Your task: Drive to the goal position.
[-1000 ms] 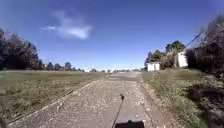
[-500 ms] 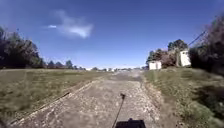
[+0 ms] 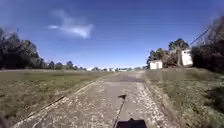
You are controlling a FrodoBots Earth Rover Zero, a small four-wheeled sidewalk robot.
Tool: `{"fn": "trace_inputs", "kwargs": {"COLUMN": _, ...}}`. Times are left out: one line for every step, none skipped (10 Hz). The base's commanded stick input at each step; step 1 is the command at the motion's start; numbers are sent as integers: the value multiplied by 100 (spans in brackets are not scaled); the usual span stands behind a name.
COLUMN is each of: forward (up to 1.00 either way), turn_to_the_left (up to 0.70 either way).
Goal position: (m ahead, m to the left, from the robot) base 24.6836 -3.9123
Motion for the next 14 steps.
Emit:
{"fn": "trace_inputs", "kwargs": {"forward": 50, "turn_to_the_left": -1}}
{"fn": "trace_inputs", "kwargs": {"forward": 50, "turn_to_the_left": -34}}
{"fn": "trace_inputs", "kwargs": {"forward": 50, "turn_to_the_left": -50}}
{"fn": "trace_inputs", "kwargs": {"forward": 50, "turn_to_the_left": 0}}
{"fn": "trace_inputs", "kwargs": {"forward": 50, "turn_to_the_left": 0}}
{"fn": "trace_inputs", "kwargs": {"forward": 50, "turn_to_the_left": 0}}
{"fn": "trace_inputs", "kwargs": {"forward": 50, "turn_to_the_left": 0}}
{"fn": "trace_inputs", "kwargs": {"forward": 50, "turn_to_the_left": 0}}
{"fn": "trace_inputs", "kwargs": {"forward": 50, "turn_to_the_left": 0}}
{"fn": "trace_inputs", "kwargs": {"forward": 50, "turn_to_the_left": 0}}
{"fn": "trace_inputs", "kwargs": {"forward": 50, "turn_to_the_left": 0}}
{"fn": "trace_inputs", "kwargs": {"forward": 50, "turn_to_the_left": 0}}
{"fn": "trace_inputs", "kwargs": {"forward": 50, "turn_to_the_left": 0}}
{"fn": "trace_inputs", "kwargs": {"forward": 50, "turn_to_the_left": 0}}
